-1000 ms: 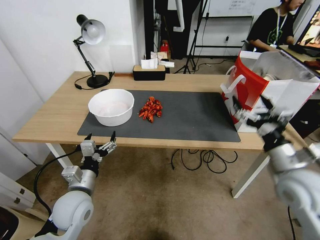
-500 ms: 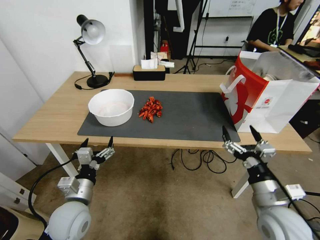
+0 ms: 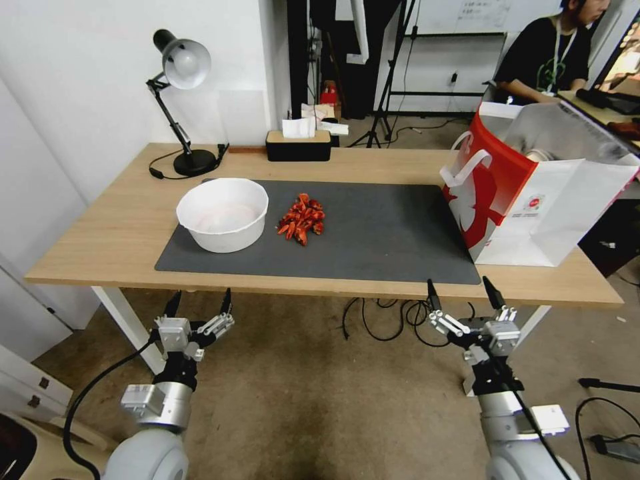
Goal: Close the disposable takeout box, then place it into the delivery bag.
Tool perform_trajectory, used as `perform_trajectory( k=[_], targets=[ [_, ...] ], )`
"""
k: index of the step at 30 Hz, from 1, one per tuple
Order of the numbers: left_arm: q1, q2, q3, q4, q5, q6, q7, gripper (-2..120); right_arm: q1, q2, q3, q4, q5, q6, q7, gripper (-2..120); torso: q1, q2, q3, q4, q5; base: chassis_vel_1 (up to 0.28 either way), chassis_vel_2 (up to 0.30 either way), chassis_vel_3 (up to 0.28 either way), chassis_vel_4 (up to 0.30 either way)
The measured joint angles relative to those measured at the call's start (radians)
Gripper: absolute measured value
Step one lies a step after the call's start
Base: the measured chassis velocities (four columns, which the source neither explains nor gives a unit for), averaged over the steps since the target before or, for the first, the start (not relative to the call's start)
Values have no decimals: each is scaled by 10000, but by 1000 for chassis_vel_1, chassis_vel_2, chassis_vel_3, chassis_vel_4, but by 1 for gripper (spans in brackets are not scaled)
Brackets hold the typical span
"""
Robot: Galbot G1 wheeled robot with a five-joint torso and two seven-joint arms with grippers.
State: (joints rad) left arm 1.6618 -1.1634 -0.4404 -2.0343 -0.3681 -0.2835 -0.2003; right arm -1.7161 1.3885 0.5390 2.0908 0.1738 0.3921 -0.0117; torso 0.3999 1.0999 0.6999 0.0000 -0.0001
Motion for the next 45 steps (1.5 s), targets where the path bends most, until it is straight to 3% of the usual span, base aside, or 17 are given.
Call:
perform_trajectory(
  k=[13,45],
  targets=[
    [-110,-113,327,265,196,-398,13,100,147,740,-239,-1150,-299,976,-333,100,0,0,0,-1,1,0,0,0,0],
    [-104,-108,374,323,291,-797,23,100,83,772,-356,-860,-380,899,-310,100,3,0,0,0,1,0,0,0,0]
  ],
)
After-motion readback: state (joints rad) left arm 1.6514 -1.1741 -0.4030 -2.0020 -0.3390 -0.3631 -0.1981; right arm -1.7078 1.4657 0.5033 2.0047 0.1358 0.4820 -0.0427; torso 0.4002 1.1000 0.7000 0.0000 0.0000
